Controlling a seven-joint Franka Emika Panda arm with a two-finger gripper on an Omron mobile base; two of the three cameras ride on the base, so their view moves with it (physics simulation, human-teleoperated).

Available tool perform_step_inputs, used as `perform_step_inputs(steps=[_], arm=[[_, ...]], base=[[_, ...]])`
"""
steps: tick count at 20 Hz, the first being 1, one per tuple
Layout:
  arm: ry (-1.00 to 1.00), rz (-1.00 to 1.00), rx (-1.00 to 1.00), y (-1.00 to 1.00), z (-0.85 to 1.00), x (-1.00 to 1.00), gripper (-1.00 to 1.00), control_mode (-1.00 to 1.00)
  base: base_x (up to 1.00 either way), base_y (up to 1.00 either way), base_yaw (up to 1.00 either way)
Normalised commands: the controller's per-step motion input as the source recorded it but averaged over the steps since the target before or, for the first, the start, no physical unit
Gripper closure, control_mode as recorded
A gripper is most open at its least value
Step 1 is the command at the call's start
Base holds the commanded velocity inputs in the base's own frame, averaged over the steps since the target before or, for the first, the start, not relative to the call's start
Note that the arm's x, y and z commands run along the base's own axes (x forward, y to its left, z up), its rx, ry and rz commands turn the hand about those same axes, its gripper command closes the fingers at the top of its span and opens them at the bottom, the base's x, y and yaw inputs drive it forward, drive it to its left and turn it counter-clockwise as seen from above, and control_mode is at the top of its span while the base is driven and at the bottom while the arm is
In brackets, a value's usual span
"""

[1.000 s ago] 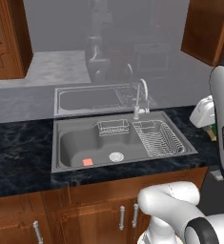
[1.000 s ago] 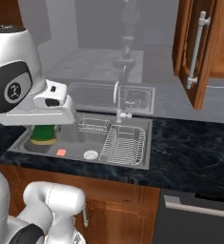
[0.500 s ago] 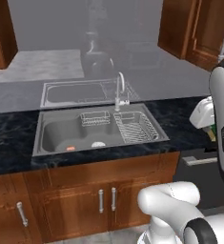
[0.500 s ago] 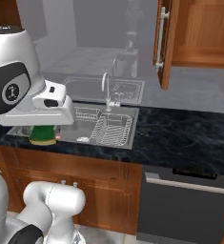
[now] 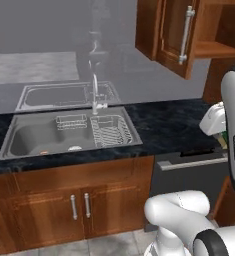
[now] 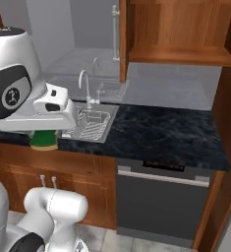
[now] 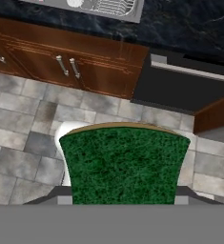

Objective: Pick up the sponge and bar soap from the sink, and place them back in the cabinet, and close the cabinet doors.

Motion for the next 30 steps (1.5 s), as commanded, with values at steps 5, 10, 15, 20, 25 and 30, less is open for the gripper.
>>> perform_step_inputs(steps=[5,10,15,20,25,30], arm=[[0.00,0.00,0.00,0.00,0.00,0.00,1.00,1.00],[0.00,0.00,0.00,0.00,0.00,0.00,1.00,1.00],[0.00,0.00,0.00,0.00,0.00,0.00,1.00,1.00],[0.00,0.00,0.00,0.00,0.00,0.00,1.00,1.00],[0.00,0.00,0.00,0.00,0.00,0.00,1.00,1.00],[0.00,0.00,0.00,0.00,0.00,0.00,1.00,1.00]], base=[[-0.23,-0.79,0.00],[-0.18,-0.80,0.00],[-0.09,-0.72,0.00],[0.00,-0.30,0.00],[0.11,0.00,0.00],[0.21,0.05,0.00]])
